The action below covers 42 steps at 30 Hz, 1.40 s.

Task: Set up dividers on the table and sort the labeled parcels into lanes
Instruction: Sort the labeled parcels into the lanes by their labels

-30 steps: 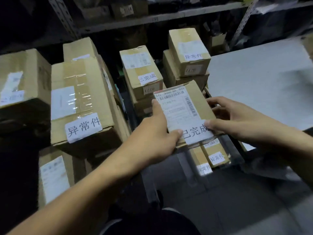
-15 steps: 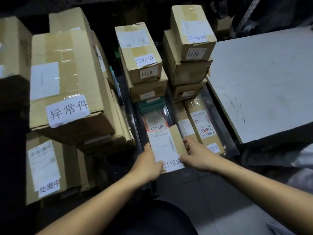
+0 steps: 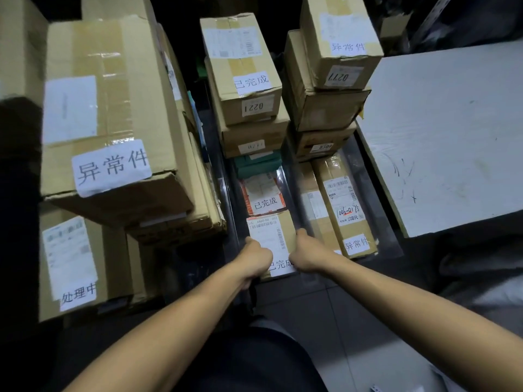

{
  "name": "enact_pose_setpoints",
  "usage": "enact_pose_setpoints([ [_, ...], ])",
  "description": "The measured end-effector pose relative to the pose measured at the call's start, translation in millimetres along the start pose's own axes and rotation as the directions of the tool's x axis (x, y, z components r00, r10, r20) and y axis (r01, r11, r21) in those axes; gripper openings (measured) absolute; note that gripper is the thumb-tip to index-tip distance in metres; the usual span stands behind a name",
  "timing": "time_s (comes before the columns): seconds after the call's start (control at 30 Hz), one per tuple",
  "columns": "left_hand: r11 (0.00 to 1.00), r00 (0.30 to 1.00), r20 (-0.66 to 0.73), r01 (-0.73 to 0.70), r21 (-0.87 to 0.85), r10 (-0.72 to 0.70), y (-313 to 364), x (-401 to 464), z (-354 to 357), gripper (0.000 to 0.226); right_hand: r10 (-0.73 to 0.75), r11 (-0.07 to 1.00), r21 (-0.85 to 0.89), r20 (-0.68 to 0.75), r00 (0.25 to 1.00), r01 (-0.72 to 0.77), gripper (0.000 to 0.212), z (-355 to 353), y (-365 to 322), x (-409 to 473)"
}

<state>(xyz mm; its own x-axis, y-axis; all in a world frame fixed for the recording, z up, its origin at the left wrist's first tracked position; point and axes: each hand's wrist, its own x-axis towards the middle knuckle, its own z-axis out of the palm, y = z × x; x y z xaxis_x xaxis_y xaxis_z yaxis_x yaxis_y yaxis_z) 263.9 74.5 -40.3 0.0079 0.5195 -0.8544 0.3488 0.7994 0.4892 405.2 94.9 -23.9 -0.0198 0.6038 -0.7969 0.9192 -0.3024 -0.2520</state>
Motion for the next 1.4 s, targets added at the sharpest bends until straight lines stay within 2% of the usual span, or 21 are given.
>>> enact_pose_setpoints([
  [0.2, 0.986, 1.000, 0.017, 0.023, -0.165, -0.020, 0, 11, 6, 0.055, 0.018, 0.997, 0.077, -0.004, 1.000, -0.018, 0.050, 4, 1, 10],
  [0.37, 0.929, 0.998, 0.058, 0.032, -0.369, -0.012, -1, 15, 7, 0.055, 0.011, 0.989, 0.145, -0.017, 1.000, -0.008, 0.049, 6, 6, 12],
  [0.53, 0.890, 0.999, 0.047, 0.014, -0.455, 0.008, -2, 15, 8, 0.052, -0.006, 0.970, 0.243, -0.037, 0.999, 0.015, 0.046, 8, 10, 12],
  [0.67, 0.885, 0.999, 0.036, 0.012, -0.466, 0.006, -2, 15, 10, 0.046, -0.018, 0.969, 0.243, -0.064, 0.998, 0.033, 0.047, 9, 9, 13],
  [0.8, 0.911, 1.000, 0.016, 0.003, -0.412, 0.004, -4, 15, 9, 0.071, -0.042, 0.968, 0.241, -0.115, 0.992, 0.069, 0.041, 6, 8, 13],
  [0.9, 0.952, 0.998, -0.038, -0.065, -0.299, 0.056, -1, 6, 4, 0.073, -0.089, 0.970, 0.209, -0.156, 0.984, 0.121, 0.039, -2, 5, 7],
  [0.97, 0.965, 0.984, -0.089, -0.167, -0.201, 0.151, 8, -8, -2, 0.066, -0.137, 0.972, 0.159, -0.207, 0.969, 0.172, 0.051, -12, 0, -3],
  [1.07, 0.932, 0.928, -0.160, -0.353, -0.082, 0.337, 31, -35, -13, 0.051, -0.220, 0.961, 0.104, -0.275, 0.936, 0.257, 0.065, -32, -9, -22],
  [1.17, 0.884, 0.853, -0.235, -0.461, 0.077, 0.466, 61, -69, -23, 0.056, -0.313, 0.929, 0.080, -0.350, 0.883, 0.362, 0.059, -62, -21, -50],
  [1.27, 0.756, 0.692, -0.312, -0.626, 0.191, 0.651, 91, -122, -28, 0.055, -0.419, 0.886, -0.010, -0.444, 0.792, 0.463, 0.053, -107, -34, -88],
  [1.4, 0.488, 0.418, -0.287, -0.838, 0.243, 0.862, 124, -206, -36, 0.047, -0.554, 0.803, -0.133, -0.525, 0.646, 0.581, 0.046, -173, -57, -149],
])
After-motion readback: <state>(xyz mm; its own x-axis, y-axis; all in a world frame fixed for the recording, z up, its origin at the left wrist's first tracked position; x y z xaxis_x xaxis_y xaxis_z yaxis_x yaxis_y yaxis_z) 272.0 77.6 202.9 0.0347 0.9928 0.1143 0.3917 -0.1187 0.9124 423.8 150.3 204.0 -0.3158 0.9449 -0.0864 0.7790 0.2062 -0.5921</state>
